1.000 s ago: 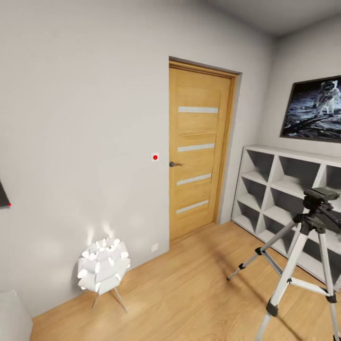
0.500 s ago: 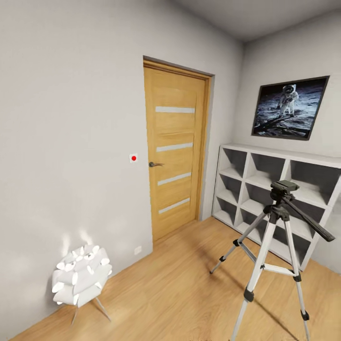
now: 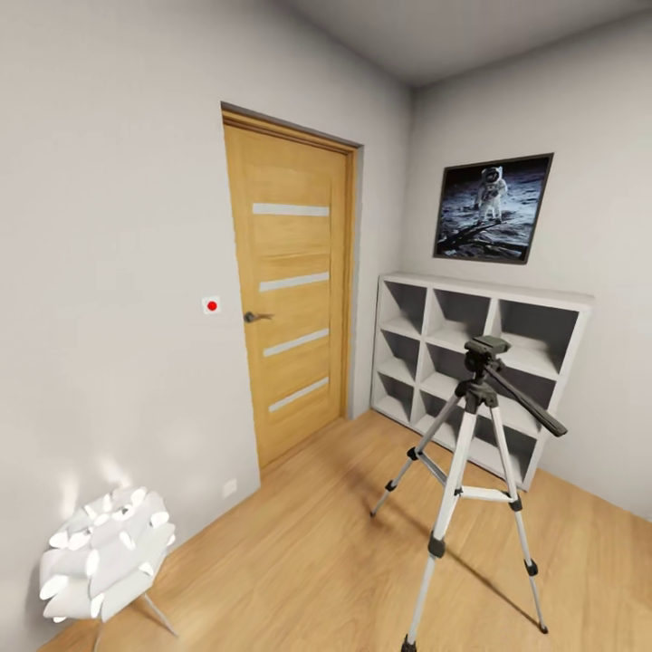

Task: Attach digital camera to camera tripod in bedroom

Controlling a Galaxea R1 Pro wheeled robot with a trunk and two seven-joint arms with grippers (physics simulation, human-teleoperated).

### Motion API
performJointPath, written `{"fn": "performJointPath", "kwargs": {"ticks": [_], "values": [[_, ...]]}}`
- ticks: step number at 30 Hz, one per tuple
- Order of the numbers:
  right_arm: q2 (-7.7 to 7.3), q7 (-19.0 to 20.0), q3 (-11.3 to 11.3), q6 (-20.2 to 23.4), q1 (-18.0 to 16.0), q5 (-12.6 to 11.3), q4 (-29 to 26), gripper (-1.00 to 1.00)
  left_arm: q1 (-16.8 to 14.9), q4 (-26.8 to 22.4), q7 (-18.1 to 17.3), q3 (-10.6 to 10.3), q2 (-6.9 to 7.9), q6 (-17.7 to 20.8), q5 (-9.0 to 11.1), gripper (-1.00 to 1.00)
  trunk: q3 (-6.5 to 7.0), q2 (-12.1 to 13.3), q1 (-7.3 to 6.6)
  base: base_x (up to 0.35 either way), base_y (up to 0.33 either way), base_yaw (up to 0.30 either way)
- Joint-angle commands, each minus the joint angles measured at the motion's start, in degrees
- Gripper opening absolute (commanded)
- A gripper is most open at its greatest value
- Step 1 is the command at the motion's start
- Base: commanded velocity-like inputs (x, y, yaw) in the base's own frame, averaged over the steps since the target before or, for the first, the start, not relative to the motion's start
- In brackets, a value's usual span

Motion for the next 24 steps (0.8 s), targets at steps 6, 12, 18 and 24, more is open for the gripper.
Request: {"fn": "performJointPath", "kwargs": {"ticks": [6,12,18,24], "values": [[-0.03,0.14,-0.5,-0.3,-0.07,0.41,0.18,1.0,0.0,0.02,-0.25,-0.53,0.01,-0.05,0.39,-1.0,-0.02,-0.03,0.03,0.229,0.0,-0.289],[-0.02,0.14,-0.35,-0.3,-0.07,0.46,0.18,1.0,0.0,0.02,-0.25,-0.56,-0.02,-0.05,0.38,-1.0,-0.02,-0.03,0.03,0.315,0.019,-0.289],[-0.04,0.14,-0.33,-0.3,-0.07,0.46,0.18,1.0,0.0,0.02,-0.25,-0.57,0.0,-0.05,0.38,-1.0,-0.02,-0.03,0.03,0.321,0.11,-0.288],[-0.03,0.14,-0.33,-0.3,-0.07,0.46,0.18,1.0,0.0,0.02,-0.25,-0.57,0.01,-0.05,0.38,-1.0,-0.02,-0.03,0.03,0.288,0.208,-0.288]]}}
